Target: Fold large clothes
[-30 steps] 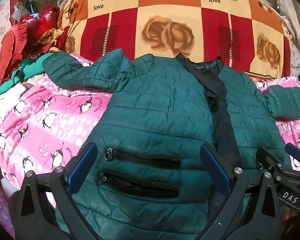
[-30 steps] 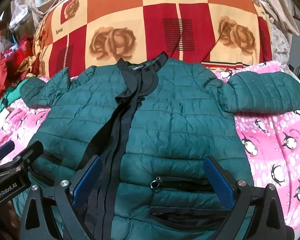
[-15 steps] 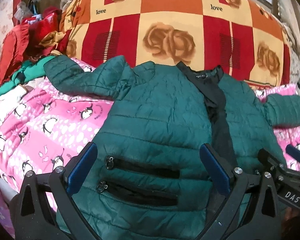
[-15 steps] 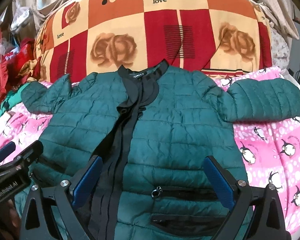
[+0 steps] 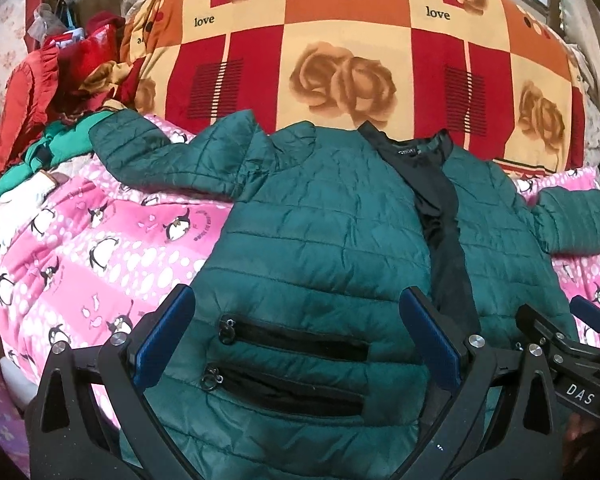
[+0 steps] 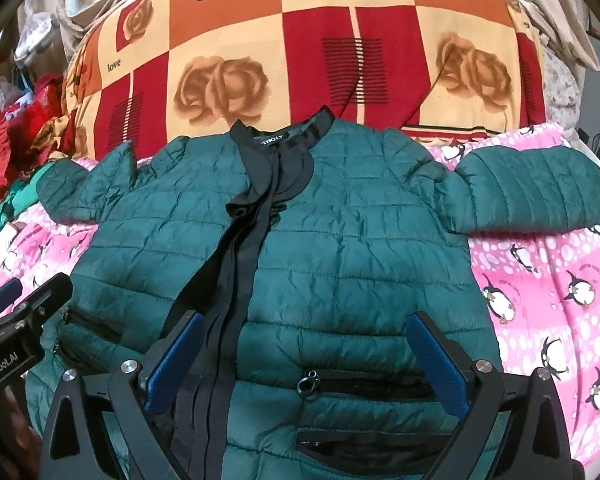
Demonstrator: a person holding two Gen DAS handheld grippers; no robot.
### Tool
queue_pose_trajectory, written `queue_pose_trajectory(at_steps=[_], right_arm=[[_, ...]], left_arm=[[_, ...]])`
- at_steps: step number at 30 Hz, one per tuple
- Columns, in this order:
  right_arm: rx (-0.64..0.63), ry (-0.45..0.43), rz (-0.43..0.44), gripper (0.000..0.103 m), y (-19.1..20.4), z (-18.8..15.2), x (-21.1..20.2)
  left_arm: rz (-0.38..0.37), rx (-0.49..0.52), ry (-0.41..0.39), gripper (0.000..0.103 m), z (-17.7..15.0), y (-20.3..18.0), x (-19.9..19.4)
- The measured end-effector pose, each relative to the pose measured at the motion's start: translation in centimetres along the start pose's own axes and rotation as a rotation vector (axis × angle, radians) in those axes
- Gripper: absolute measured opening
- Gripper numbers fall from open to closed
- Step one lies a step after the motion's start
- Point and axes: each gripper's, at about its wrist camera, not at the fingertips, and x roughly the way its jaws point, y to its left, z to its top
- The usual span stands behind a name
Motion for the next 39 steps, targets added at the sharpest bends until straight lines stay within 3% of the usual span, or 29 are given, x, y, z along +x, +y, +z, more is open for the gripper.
queue_pose_trajectory(at_steps=[21,32,39], right_arm=[[0.019,0.008,0.016,0.100,-0.4,0.7,1.8],[0.033,-0.027,0.016,0.100,0.1,2.0,1.5],[0.037,0.022,0.026,0.100,0.2,2.1,2.9]], left_arm=[[0.024,0.024,0.019,0.102,0.8,-0.9,3.0],[0.019,-0.038,0.005,0.102,1.5,0.5,3.8],[0.050,0.006,0.019,0.102,1.2,0.6,4.9]])
